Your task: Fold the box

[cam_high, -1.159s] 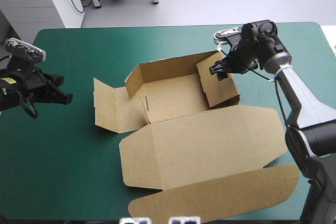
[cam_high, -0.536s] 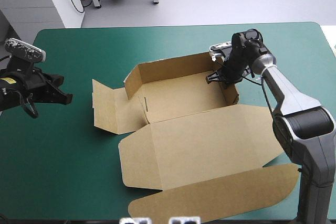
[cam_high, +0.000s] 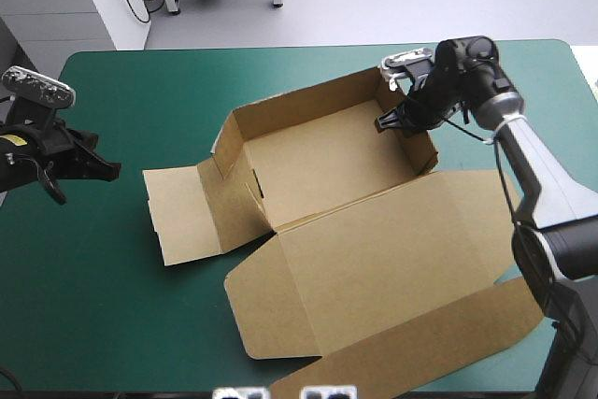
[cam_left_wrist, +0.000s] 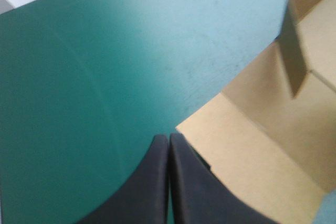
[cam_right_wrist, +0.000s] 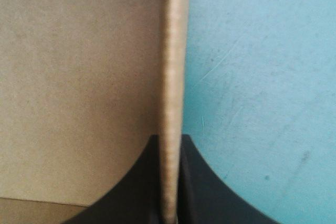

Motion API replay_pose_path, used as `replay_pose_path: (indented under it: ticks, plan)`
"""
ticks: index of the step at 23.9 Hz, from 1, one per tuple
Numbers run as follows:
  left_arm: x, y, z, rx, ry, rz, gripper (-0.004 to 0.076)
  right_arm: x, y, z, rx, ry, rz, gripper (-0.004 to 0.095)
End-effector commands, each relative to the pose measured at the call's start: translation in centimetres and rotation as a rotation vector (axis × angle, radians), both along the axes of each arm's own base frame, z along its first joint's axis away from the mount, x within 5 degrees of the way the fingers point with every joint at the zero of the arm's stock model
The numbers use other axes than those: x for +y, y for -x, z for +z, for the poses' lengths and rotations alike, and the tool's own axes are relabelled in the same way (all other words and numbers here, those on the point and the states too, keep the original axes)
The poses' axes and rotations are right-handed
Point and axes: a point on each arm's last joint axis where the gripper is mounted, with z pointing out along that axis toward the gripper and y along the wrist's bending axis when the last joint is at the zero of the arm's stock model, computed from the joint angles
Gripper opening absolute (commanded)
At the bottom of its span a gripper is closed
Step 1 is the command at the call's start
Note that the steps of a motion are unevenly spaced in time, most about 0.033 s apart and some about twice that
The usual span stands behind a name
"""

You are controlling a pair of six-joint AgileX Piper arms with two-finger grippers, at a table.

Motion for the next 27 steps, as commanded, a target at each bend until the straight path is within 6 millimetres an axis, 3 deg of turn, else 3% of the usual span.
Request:
replay_pose_path:
  ticks: [1,8,11,13,16,21,27]
  plan:
    - [1.0,-0.2,1.0,-0.07,-0.016,0.137,-0.0009,-2.1,3.5,7.0,-0.16,-0.079,0.005,-0.002]
    - [2.2,-1.2,0.2,-0.058,-0.034,0.259,-0.0008,-5.8,7.1,12.1,-0.297,-0.176,-0.051,-0.002]
    - [2.3,-2.5,-2.1,-0.011,-0.004,0.258,-0.0008,-6.4,7.9,13.2,-0.325,-0.256,-0.039,-0.002]
    - [1.7,-3.9,-3.8,0.001,0.133,0.246,-0.0008,-6.3,7.9,13.2,-0.325,-0.261,-0.037,-0.002]
    - [-0.7,-5.7,-4.8,0.007,0.399,0.054,-0.0008,-6.3,7.9,13.2,-0.325,-0.263,-0.037,-0.002]
    - [-3.4,-6.5,-4.1,-0.026,0.689,-0.254,-0.0008,-6.3,7.7,13.4,-0.345,-0.277,-0.057,-0.0019]
    - [-4.5,-6.3,-3.5,-0.032,0.843,-0.426,-0.0008,-6.1,7.7,13.5,-0.359,-0.3,-0.057,-0.0018]
